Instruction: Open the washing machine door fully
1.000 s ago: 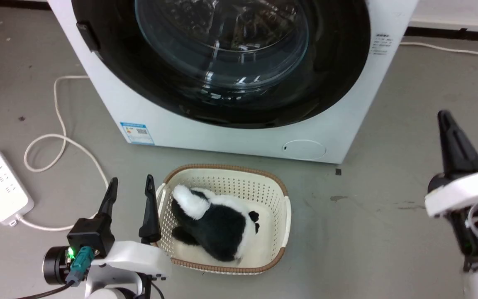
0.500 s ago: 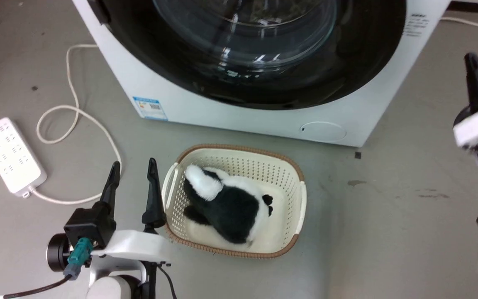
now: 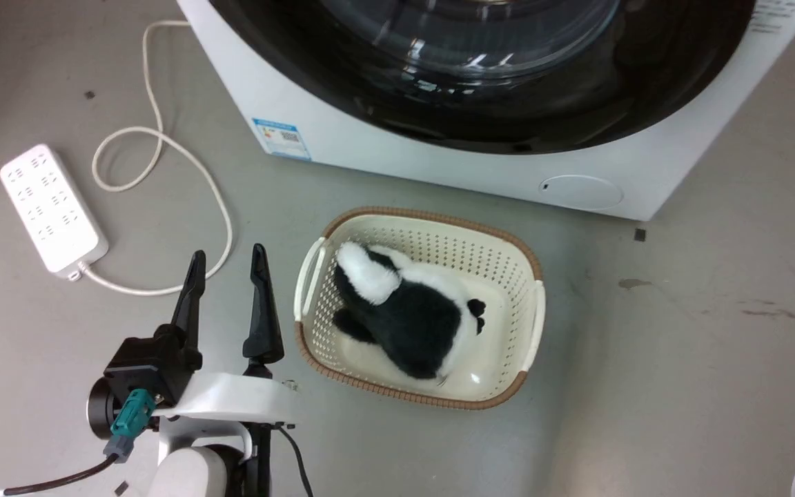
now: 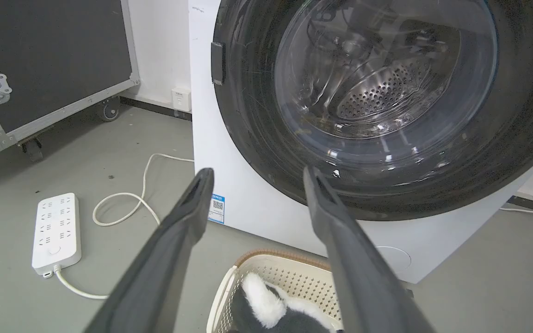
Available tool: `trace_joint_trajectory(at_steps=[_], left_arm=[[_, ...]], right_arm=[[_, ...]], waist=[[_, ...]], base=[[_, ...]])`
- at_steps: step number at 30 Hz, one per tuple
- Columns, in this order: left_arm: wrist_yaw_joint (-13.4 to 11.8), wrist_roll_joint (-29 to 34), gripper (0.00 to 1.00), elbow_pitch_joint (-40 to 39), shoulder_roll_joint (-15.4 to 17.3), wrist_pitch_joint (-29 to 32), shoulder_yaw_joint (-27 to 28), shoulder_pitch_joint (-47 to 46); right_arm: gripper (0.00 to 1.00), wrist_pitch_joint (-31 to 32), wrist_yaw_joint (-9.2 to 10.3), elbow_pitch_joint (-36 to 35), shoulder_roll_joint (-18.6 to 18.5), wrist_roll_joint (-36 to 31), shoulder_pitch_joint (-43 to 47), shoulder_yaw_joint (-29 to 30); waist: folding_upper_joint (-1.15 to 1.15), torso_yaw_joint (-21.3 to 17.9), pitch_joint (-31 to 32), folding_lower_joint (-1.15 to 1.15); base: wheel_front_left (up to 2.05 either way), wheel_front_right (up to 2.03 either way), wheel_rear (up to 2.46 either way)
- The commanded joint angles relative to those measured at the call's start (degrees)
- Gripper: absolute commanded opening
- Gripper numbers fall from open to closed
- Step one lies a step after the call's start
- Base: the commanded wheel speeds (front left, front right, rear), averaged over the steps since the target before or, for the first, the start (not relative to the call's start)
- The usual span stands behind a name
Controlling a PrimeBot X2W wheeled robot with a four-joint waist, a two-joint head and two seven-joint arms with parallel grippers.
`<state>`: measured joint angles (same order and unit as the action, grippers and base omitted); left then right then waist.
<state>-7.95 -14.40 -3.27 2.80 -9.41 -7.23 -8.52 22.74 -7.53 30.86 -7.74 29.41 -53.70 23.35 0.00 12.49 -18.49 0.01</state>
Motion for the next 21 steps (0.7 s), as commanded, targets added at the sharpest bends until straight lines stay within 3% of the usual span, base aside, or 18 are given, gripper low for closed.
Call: trace_joint_trajectory(at_steps=[1, 21], left_arm=[[-0.32, -0.58, 1.0, -0.2, 0.05, -0.58, -0.42, -1.05], [-2.95, -4.88, 1.0, -1.28, 0.07, -2.98, -3.08, -3.53]], right_arm=[[0.0, 0.76, 0.01, 1.26, -0.52, 0.87, -2.58, 0.92], [0.0, 16.44, 0.03, 21.12, -5.28, 1.29, -23.01, 14.75]], waist=[[0.0, 0.59, -0.59, -0.01], [0.0, 5.56, -5.41, -0.01]], base=[[0.0, 0.0, 0.0], [0.0, 0.0, 0.0]])
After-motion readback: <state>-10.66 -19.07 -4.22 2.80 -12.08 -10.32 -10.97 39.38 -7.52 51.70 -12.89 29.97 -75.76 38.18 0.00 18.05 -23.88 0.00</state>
